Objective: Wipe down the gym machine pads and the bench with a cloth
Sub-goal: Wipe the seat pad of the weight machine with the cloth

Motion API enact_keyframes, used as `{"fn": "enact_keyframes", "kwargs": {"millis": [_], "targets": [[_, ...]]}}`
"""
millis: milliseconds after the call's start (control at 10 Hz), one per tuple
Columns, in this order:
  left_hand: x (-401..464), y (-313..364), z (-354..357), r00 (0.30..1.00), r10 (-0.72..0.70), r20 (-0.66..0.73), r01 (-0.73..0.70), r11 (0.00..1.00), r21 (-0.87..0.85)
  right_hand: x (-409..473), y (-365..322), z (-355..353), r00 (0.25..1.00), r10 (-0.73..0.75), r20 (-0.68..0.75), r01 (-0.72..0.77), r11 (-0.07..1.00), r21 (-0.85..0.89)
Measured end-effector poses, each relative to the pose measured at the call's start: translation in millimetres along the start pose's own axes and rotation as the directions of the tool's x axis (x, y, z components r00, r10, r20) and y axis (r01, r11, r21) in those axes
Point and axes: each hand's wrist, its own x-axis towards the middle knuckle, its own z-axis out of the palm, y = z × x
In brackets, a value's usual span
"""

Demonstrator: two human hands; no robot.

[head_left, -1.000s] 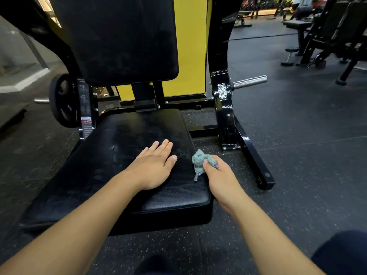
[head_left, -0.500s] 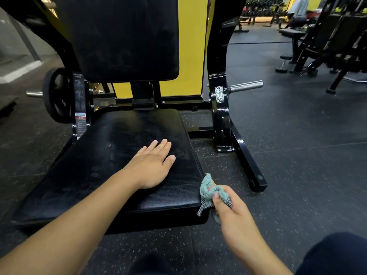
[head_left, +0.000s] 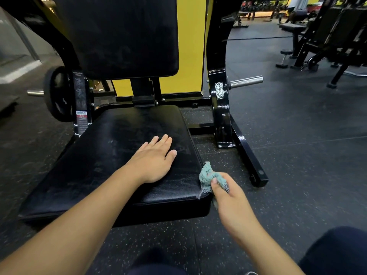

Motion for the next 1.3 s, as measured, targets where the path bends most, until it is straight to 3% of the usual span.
{"fn": "enact_keyframes", "kwargs": {"millis": [300,700,800,900,1100,1200,1300], "targets": [[-1,1,-4,1.0,0.005,0.007,-0.005,1.0,-0.008,23,-11,12,0.999,-0.04,0.008,0.04,0.999,-0.034],[-3,0,-4,1.0,0.009,-0.001,-0.009,0.999,-0.046,-1,-8,10,0.98,-0.144,0.139,0.167,0.97,-0.176],[-4,-1,-8,0.999,0.017,-0.032,-0.02,0.994,-0.108,21,-25,21,0.95,-0.214,0.228,0.284,0.898,-0.336],[-5,-2,-16,0.998,0.023,-0.057,-0.034,0.979,-0.203,45,-45,37,0.91,-0.24,0.339,0.394,0.755,-0.524],[-31,0,-28,0.972,-0.089,-0.218,-0.022,0.888,-0.46,77,-61,67,0.849,-0.228,0.476,0.472,0.731,-0.492],[-52,9,-30,0.917,-0.226,-0.329,0.021,0.851,-0.525,89,-61,71,0.831,-0.307,0.464,0.519,0.729,-0.447],[-72,21,-24,0.903,-0.276,-0.329,0.014,0.785,-0.62,107,-63,73,0.84,-0.339,0.424,0.499,0.79,-0.357]]}}
